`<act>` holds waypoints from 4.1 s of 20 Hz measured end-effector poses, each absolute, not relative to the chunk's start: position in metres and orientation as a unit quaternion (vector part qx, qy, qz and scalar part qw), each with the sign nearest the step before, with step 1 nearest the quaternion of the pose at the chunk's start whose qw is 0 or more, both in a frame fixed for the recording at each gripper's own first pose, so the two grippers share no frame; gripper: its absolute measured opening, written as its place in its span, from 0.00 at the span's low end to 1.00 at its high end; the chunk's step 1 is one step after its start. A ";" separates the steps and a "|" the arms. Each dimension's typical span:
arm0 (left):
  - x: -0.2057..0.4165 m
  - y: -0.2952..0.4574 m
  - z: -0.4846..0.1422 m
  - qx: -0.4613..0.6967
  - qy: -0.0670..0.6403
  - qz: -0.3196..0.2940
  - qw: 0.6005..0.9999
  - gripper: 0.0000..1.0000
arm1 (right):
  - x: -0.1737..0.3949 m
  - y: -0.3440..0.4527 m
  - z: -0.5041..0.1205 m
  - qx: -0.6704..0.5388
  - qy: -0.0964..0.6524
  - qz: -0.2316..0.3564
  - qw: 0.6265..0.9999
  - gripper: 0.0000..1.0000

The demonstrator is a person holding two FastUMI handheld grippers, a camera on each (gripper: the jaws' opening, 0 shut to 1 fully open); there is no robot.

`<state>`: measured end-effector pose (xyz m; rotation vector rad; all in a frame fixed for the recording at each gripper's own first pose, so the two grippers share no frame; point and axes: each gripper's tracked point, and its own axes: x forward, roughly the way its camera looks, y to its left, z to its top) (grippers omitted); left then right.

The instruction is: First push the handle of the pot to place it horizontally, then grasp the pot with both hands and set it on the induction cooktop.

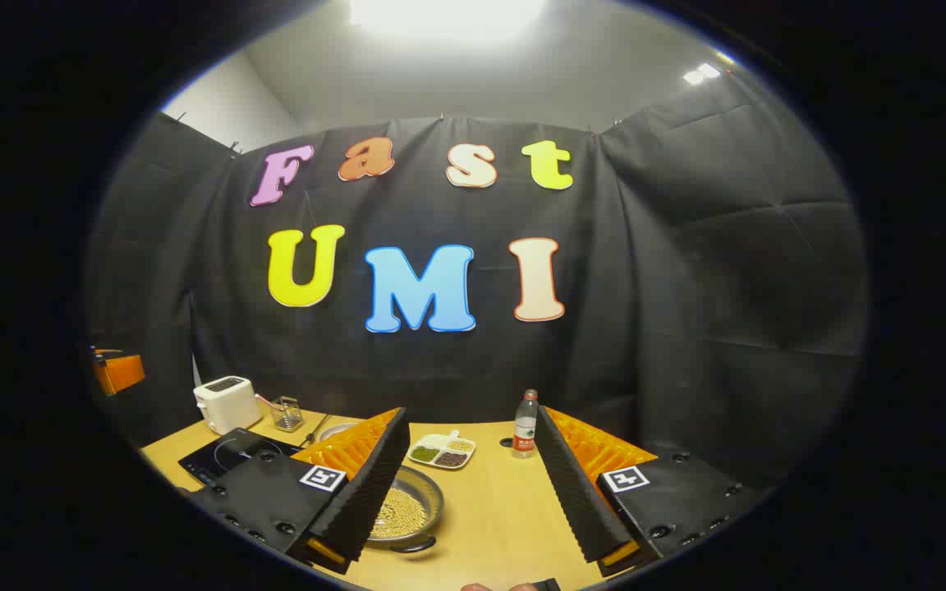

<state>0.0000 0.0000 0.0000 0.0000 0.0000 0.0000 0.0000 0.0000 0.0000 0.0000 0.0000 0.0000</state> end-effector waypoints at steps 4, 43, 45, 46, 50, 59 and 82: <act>0.009 -0.012 -0.017 -0.001 0.014 -0.010 1.000 0.88 | 0.003 0.005 -0.014 0.016 0.024 -0.008 1.000 0.97; 0.063 0.053 -0.043 -0.034 0.054 -0.122 0.990 0.88 | 0.020 0.154 -0.061 -0.068 0.159 0.033 0.984 0.96; 0.063 0.053 -0.038 -0.030 0.049 -0.129 0.990 0.88 | 0.026 0.160 -0.081 -0.081 0.195 0.045 0.976 0.91; 0.063 0.056 -0.040 -0.028 0.049 -0.128 0.990 0.88 | 0.027 0.162 -0.089 -0.083 0.213 0.049 0.972 0.80; 0.065 0.054 -0.045 -0.050 0.059 -0.125 0.989 0.88 | 0.029 0.167 -0.124 -0.088 0.276 0.064 0.955 0.44; 0.085 0.038 -0.058 -0.035 0.085 -0.097 0.991 0.94 | 0.013 0.182 -0.213 -0.024 0.417 0.165 0.893 0.02; 0.087 0.035 -0.110 -0.017 0.160 0.017 0.987 0.88 | 0.015 0.142 -0.318 -0.093 0.516 0.235 0.818 0.02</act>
